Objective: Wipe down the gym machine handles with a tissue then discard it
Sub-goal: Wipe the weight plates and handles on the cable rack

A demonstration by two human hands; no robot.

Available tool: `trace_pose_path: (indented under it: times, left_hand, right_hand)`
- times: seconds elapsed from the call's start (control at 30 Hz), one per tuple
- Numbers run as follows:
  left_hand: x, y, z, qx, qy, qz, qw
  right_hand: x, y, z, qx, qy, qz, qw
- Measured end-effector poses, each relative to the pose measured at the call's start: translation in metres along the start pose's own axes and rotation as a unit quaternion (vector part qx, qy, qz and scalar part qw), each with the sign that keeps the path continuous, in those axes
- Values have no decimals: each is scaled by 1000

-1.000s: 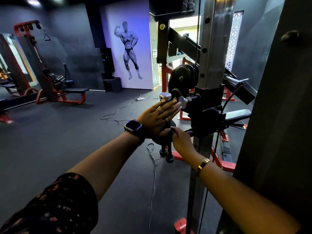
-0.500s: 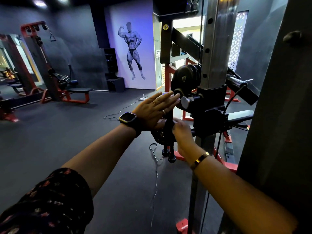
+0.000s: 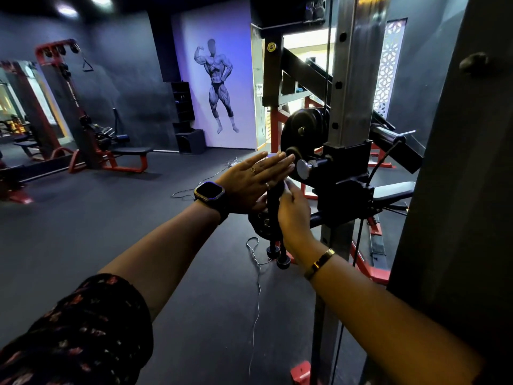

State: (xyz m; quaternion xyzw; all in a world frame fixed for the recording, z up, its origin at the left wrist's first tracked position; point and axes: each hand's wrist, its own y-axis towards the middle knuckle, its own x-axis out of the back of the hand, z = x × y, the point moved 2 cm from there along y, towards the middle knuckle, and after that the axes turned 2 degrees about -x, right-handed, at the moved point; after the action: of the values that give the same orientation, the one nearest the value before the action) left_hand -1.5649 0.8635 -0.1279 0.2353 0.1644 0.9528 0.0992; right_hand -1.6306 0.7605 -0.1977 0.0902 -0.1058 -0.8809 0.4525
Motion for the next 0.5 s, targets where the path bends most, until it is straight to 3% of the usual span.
trace_pose_path:
  times: [0.13,0.3,0.5]
  left_hand:
    - [-5,-6,4,1,15,-18,1000]
    - [-6,-10,7,27,35,-40,998]
    - [-1,-4,18,12,15,-4,1000]
  right_hand:
    - [-3,-9,-3,100,-95,0,990]
    - [-10,-33,-55,154,-167,2,974]
    - [-11,-13,-26,330,-208,-33,920]
